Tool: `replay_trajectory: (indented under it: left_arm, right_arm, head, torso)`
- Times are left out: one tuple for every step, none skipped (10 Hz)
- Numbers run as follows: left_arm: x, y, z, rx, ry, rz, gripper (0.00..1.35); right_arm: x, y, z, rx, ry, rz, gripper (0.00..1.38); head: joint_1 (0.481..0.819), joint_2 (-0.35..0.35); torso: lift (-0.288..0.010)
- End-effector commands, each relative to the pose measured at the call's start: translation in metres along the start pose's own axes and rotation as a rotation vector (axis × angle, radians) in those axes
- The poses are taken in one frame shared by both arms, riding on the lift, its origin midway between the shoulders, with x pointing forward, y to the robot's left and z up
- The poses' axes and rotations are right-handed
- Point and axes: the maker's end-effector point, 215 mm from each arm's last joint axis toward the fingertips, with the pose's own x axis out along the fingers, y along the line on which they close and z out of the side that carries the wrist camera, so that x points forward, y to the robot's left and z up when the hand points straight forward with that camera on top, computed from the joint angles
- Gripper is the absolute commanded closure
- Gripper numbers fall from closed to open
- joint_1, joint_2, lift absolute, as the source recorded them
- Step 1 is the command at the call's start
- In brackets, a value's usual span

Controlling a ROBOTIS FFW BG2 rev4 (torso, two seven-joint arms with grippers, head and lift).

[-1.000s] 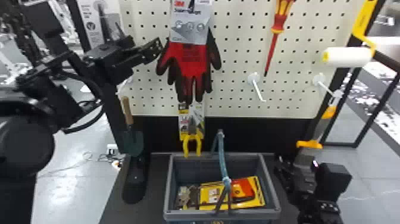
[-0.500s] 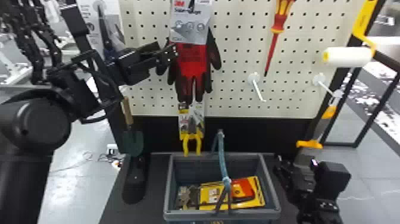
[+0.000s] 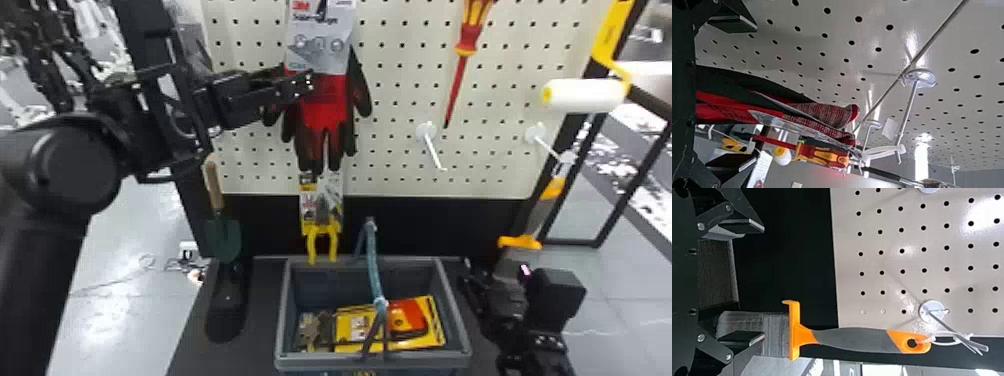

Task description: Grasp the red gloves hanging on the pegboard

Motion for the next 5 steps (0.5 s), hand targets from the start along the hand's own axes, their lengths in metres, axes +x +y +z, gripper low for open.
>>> replay_trajectory:
  left_arm:
    - [0.009, -0.002, 0.006, 0.022, 0.029, -0.016, 0.14]
    - [0.015, -0.007, 0.01, 0.037, 0.038, -0.029, 0.16]
    - [0.019, -0.011, 0.01, 0.037, 0.048, -0.039, 0.37]
    - [0.022, -0.012, 0.008, 0.03, 0.059, -0.047, 0.89]
    - [0.025, -0.013, 0.003, 0.02, 0.069, -0.053, 1.18]
  right_arm:
    - [0.001, 0.001, 0.0, -0.001, 0.0, 0.002, 0.32]
    - [0.001, 0.0, 0.0, -0.001, 0.0, 0.002, 0.32]
    - [0.002, 0.001, -0.001, -0.002, 0.001, 0.005, 0.32]
    - [0.002, 0.001, 0.0, -0.004, -0.001, 0.005, 0.32]
    - [0.002, 0.0, 0.0, -0.003, 0.001, 0.003, 0.32]
  head:
    - [0.549, 0.0]
    - [0.549, 0.0]
    - [0.549, 0.0]
    - [0.549, 0.0]
    - [0.549, 0.0]
  torso:
    - [-0.1]
    - [-0.1]
    - [-0.1]
    - [-0.1]
    - [-0.1]
